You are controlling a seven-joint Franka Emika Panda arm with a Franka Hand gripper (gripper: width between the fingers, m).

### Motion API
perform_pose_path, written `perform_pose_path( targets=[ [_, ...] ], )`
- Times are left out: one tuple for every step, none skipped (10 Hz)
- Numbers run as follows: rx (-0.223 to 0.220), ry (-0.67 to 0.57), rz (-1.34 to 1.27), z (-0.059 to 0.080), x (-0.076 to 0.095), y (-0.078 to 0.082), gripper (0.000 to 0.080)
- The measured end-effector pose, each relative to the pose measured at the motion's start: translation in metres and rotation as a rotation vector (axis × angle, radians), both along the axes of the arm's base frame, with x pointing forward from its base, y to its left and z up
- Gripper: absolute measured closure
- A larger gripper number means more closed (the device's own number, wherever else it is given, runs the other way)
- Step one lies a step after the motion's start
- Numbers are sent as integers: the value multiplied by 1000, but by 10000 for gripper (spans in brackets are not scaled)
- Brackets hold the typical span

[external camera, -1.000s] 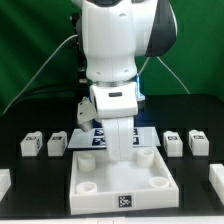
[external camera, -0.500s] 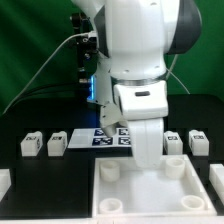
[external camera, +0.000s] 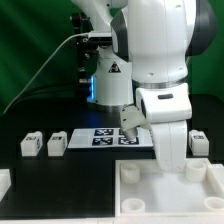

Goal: Assemble one leg

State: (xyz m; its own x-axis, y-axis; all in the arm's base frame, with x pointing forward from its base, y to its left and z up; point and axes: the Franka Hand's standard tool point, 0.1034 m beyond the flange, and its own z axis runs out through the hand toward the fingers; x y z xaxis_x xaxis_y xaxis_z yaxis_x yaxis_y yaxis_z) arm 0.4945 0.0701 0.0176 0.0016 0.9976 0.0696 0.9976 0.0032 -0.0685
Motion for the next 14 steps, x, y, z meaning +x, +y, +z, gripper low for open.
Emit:
perform_pose_path(
  targets=[
    [0, -1, -6, 0, 0, -2, 735],
    [0, -1, -6, 0, 0, -2, 735],
    [0, -1, -7, -1, 0, -2, 735],
    [0, -1, -7, -1, 0, -2, 610],
    [0, -1, -7, -1, 0, -3, 610],
    [0, 0, -8, -1, 0, -3, 473],
    [0, 0, -8, -1, 0, -3, 337],
    [0, 0, -8, -1, 0, -3, 337],
    [0, 0, -8, -1, 0, -3, 188],
    [0, 0, -9, -1, 0, -3, 158],
    [0, 0, -9, -1, 0, -3, 158],
    [0, 0, -9, -1, 0, -4, 158],
    [0, 0, -10, -1, 0, -4, 151],
    [0, 0, -10, -1, 0, -4, 151]
  ],
)
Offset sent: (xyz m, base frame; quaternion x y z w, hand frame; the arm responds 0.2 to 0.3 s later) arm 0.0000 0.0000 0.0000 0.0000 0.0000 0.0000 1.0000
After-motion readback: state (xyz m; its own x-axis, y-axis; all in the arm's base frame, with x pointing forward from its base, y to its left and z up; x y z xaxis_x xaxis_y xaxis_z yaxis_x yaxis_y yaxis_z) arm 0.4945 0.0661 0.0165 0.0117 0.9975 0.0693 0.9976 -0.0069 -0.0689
